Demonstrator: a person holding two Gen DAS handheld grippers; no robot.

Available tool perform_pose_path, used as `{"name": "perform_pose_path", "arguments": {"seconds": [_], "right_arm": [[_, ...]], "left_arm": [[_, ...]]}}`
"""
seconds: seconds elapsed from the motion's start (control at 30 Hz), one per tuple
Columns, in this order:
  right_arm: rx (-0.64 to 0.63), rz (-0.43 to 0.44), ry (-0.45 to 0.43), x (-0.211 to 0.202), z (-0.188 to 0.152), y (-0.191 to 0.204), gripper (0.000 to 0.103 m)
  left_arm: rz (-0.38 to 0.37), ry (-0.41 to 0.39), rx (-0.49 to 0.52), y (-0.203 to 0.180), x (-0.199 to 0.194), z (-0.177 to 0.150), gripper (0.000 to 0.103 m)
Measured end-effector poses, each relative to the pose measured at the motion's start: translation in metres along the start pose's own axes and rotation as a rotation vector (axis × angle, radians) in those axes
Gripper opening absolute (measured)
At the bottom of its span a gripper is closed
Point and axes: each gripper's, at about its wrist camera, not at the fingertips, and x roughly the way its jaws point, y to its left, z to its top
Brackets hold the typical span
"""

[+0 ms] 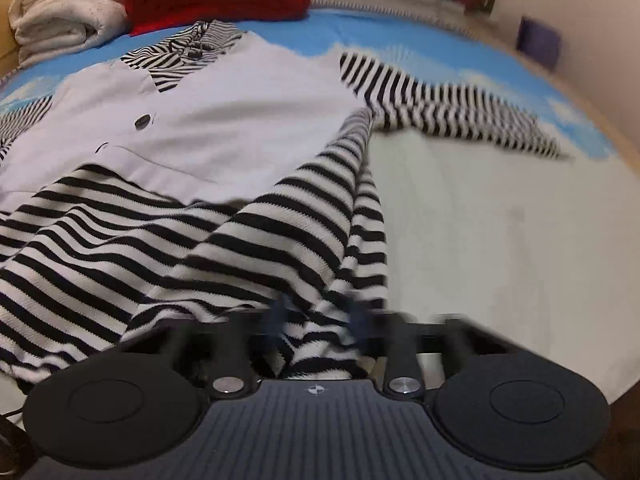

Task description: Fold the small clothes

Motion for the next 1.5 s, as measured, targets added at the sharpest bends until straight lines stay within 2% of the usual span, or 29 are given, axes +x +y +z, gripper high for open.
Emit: {"name": "perform_pose_path", "arguments": {"seconds": [0.1, 0.17, 0.27, 0.3, 0.33, 0.4, 0.43, 0.47, 0.53, 0.6, 0.7, 0.83, 0.93, 1.03, 1.13, 1.23, 1.33, 1.5], "right_arm": [[0.111, 0.061, -0.057, -0.037, 0.008, -0.020, 0.006], [0.139, 0.050, -0.053, -0.048, 0.007, -0.033, 0.006], [0.131, -0.002, 0.071, -0.011, -0.008, -0.041, 0.007], [0.124, -0.003, 0.079, 0.000, -0.014, -0.041, 0.008], [0.107, -0.011, 0.030, -0.001, -0.015, -0.038, 0.012], [0.091, -0.043, 0.003, -0.010, -0.008, -0.032, 0.040], [0.109, -0.054, -0.023, -0.018, -0.005, -0.033, 0.059], [0.126, -0.057, -0.072, -0.029, -0.003, -0.032, 0.062], [0.109, -0.039, -0.125, -0.045, 0.005, -0.027, 0.063], [0.083, 0.000, -0.186, -0.059, 0.016, -0.014, 0.064], [0.064, 0.057, -0.262, -0.066, 0.041, 0.008, 0.068], [0.094, 0.033, -0.303, -0.036, 0.086, 0.033, 0.071], [0.143, 0.023, -0.278, -0.007, 0.108, 0.042, 0.072], [0.159, 0.019, -0.254, 0.018, 0.108, 0.053, 0.072], [0.160, 0.034, -0.163, 0.040, 0.108, 0.070, 0.072], [0.155, 0.061, -0.144, 0.049, 0.111, 0.084, 0.072], [0.121, 0.029, -0.146, 0.055, 0.111, 0.091, 0.072], [0.174, 0.005, -0.110, 0.062, 0.109, 0.085, 0.072]], "left_arm": [[0.010, 0.002, 0.003, 0.001, 0.001, 0.001, 0.094], [0.038, 0.021, 0.034, 0.000, 0.004, -0.001, 0.094], [0.055, 0.040, 0.071, -0.003, 0.008, -0.004, 0.094], [0.057, 0.041, 0.074, -0.003, 0.008, -0.005, 0.094], [0.060, 0.039, 0.071, -0.002, 0.008, -0.006, 0.094], [0.065, 0.035, 0.056, 0.000, 0.006, -0.008, 0.094], [0.063, 0.035, 0.051, 0.001, 0.005, -0.008, 0.094], [0.058, 0.035, 0.053, 0.000, 0.004, -0.009, 0.094], [0.051, 0.030, 0.068, -0.001, 0.000, -0.010, 0.096], [0.059, 0.016, 0.087, -0.004, -0.004, -0.012, 0.103], [0.070, -0.011, 0.107, -0.006, -0.009, -0.013, 0.103], [0.082, -0.006, 0.070, 0.000, -0.008, -0.009, 0.103], [0.075, -0.001, 0.043, 0.003, -0.007, -0.003, 0.103], [0.085, -0.017, 0.053, 0.001, -0.007, 0.002, 0.103], [0.087, -0.019, 0.058, -0.003, -0.004, 0.007, 0.103], [0.063, -0.011, 0.025, -0.003, -0.002, 0.013, 0.103], [0.052, 0.000, -0.013, -0.002, 0.001, 0.017, 0.103], [0.075, 0.038, -0.035, -0.004, 0.011, 0.017, 0.103]]}}
